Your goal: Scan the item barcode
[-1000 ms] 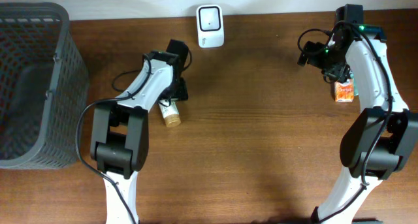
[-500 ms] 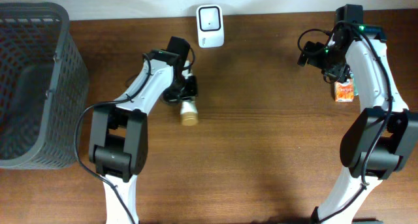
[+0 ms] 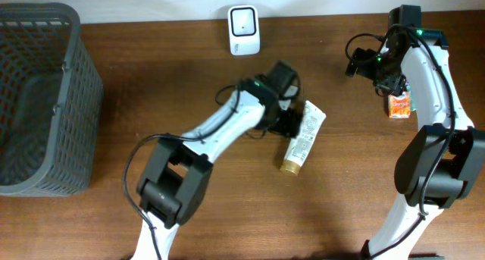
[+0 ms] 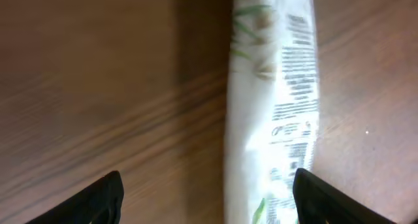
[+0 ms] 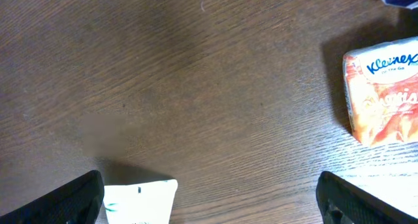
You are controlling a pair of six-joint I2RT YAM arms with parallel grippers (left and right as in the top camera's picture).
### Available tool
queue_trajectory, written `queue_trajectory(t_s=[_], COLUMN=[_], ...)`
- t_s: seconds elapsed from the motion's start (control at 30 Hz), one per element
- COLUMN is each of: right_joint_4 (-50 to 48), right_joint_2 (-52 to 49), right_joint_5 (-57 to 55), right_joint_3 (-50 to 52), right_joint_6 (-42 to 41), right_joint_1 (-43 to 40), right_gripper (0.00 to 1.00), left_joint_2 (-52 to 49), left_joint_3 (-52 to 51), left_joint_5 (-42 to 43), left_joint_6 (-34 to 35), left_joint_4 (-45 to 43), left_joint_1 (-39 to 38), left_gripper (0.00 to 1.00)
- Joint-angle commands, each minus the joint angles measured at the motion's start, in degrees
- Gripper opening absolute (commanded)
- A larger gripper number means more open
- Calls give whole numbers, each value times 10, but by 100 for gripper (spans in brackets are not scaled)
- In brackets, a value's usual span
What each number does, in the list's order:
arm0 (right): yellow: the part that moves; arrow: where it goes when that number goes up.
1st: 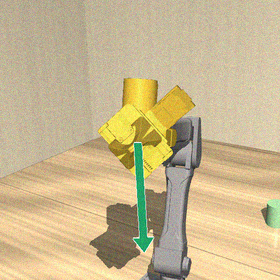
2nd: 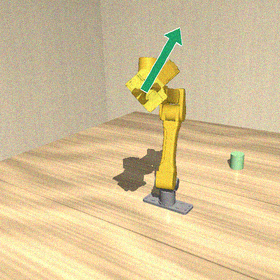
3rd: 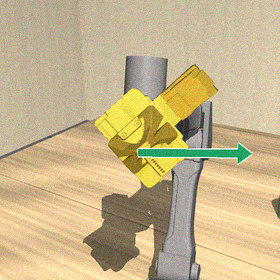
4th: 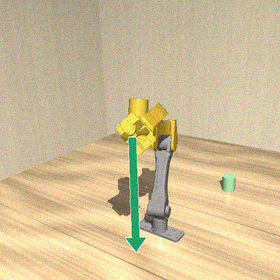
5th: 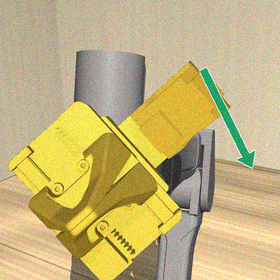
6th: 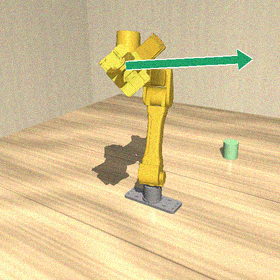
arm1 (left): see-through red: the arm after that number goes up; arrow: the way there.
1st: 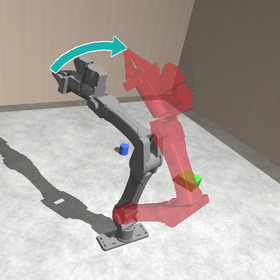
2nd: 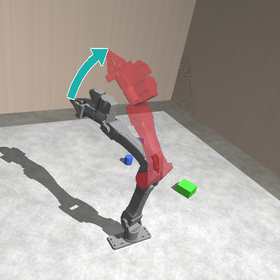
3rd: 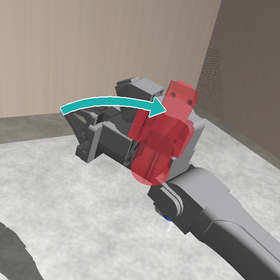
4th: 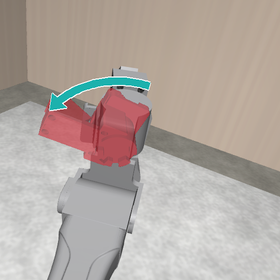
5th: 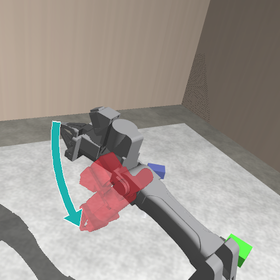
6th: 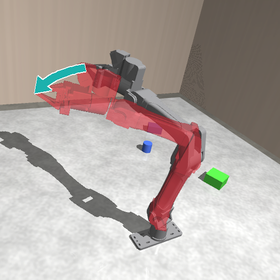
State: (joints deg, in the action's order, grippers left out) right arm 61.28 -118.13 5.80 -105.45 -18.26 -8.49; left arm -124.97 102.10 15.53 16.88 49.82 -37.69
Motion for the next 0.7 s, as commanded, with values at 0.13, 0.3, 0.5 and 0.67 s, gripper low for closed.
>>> queue_trajectory(t_s=[0.13,0.3,0.5,0.67], right_joint_4=[-51,120,118,7], right_joint_2=[3,3,3,3], right_joint_5=[76,179,77,70], right_joint_3=[3,19,156,217], right_joint_6=[-43,-19,-7,-37], right_joint_1=[-2,27,145,214], right_gripper=[98,99,57,22], left_joint_2=[81,81,81,81], left_joint_3=[60,58,57,57], left_joint_5=[-76,-111,-141,-145], left_joint_6=[-5,-5,-5,-5], left_joint_4=[109,148,153,156], left_joint_1=[192,272,296,297], left_gripper=[99,99,99,99])
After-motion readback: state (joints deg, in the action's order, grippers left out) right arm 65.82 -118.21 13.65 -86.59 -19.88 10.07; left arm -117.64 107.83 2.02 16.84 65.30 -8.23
